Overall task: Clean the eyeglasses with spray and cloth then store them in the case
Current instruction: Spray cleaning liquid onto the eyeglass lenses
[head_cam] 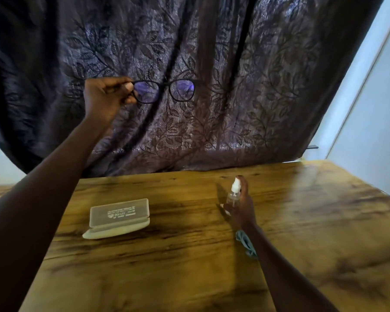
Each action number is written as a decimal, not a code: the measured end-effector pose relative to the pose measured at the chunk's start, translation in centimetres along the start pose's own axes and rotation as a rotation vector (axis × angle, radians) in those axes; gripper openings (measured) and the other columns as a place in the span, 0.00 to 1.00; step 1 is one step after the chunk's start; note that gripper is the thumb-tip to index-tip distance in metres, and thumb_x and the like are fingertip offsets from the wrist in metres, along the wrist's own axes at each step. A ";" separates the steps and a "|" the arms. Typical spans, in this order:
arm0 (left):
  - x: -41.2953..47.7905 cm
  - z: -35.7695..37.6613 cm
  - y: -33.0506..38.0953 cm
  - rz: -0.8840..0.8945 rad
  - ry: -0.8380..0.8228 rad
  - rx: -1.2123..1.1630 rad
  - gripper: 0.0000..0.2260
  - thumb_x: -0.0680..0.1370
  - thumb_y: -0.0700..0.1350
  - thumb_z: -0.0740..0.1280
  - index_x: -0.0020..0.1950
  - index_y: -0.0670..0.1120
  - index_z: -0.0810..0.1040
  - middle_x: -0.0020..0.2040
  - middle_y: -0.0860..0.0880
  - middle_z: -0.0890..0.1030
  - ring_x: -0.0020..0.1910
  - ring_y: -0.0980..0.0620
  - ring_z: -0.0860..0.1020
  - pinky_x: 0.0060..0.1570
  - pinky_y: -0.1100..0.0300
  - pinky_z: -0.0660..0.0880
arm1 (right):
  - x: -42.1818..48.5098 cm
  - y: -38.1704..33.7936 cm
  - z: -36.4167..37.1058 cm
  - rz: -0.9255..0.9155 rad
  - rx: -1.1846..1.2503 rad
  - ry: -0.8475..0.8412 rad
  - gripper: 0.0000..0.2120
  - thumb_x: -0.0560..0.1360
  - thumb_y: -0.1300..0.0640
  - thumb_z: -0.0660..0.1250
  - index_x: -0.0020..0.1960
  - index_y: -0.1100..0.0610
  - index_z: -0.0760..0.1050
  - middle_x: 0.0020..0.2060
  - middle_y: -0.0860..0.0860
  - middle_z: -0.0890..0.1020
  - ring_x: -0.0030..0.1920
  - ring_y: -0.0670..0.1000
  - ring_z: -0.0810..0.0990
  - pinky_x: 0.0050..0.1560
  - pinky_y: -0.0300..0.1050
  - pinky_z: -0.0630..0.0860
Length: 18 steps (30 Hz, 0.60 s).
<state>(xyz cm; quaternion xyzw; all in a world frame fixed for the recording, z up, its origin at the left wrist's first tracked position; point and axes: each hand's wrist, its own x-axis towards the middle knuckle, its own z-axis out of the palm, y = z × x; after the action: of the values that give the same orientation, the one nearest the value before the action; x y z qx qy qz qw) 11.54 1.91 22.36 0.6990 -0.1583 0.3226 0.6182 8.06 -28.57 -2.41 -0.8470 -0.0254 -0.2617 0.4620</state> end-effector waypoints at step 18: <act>-0.7 0.0 0.1 -0.003 -0.004 -0.009 0.10 0.75 0.34 0.64 0.55 0.32 0.75 0.25 0.60 0.80 0.24 0.62 0.76 0.34 0.70 0.76 | -2.2 -2.0 -1.8 0.024 -0.003 -0.049 0.55 0.58 0.64 0.80 0.74 0.58 0.48 0.52 0.46 0.76 0.44 0.46 0.78 0.39 0.42 0.77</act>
<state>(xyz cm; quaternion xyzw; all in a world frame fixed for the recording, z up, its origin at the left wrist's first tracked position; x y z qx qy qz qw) 10.98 1.77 21.95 0.6970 -0.1599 0.3197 0.6216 4.84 -28.41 -1.06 -0.8541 -0.0262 -0.2351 0.4632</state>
